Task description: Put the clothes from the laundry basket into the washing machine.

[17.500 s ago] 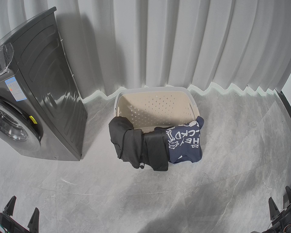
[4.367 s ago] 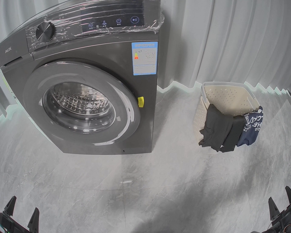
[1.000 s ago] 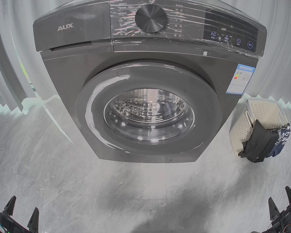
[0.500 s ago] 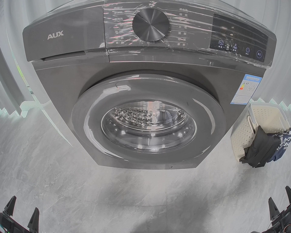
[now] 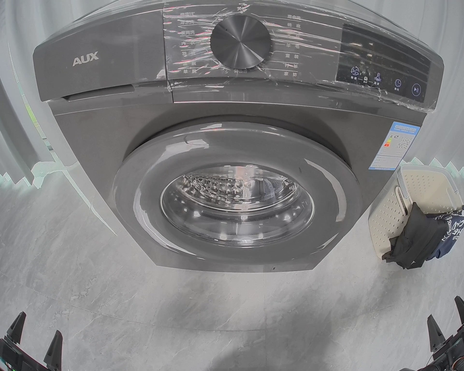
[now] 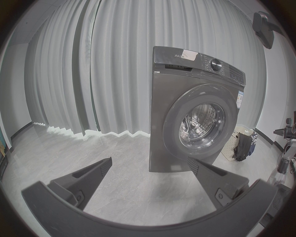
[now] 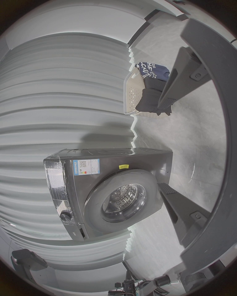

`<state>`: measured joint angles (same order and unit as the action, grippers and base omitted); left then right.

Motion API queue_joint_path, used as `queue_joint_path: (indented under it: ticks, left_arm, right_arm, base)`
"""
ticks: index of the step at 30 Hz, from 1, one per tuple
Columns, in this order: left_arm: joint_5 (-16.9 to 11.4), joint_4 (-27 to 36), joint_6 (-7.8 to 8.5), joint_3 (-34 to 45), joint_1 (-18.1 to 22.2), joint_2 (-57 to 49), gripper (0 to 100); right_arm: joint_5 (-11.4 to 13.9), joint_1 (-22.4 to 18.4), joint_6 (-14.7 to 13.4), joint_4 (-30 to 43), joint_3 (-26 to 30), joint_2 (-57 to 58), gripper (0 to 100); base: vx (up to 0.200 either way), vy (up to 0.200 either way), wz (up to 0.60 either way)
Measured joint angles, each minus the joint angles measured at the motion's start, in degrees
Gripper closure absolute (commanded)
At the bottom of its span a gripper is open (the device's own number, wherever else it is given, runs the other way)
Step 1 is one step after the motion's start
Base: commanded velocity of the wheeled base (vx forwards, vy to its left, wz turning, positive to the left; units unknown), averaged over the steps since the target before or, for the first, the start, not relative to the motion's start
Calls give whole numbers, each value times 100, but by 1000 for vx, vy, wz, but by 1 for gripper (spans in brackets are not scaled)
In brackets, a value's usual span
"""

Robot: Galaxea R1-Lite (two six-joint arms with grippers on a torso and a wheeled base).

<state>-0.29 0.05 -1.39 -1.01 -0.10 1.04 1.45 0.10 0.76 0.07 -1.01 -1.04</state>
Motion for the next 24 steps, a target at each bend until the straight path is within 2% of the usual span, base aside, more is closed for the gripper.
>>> queue_joint_path:
  ticks: [9, 14, 18, 24]
  left_arm:
    - [-2, -2, 0, 0, 0, 0, 0]
    - [-2, -2, 0, 0, 0, 0, 0]
    - [0, -2, 0, 0, 0, 0, 0]
    - [0, -2, 2, 0, 0, 0, 0]
  right_arm:
    - [0, 4, -16, -152, -24, 0, 0]
    - [10, 28, -32, -267, -675, -69, 0]
    - [199, 150, -21, -272, -1232, -579, 0]
    - [492, 508, 66, -461, -1408, -1794, 0]
  base:
    - [0, 0, 0]
    - [0, 0, 0]
    - [0, 0, 0]
    - [0, 0, 0]
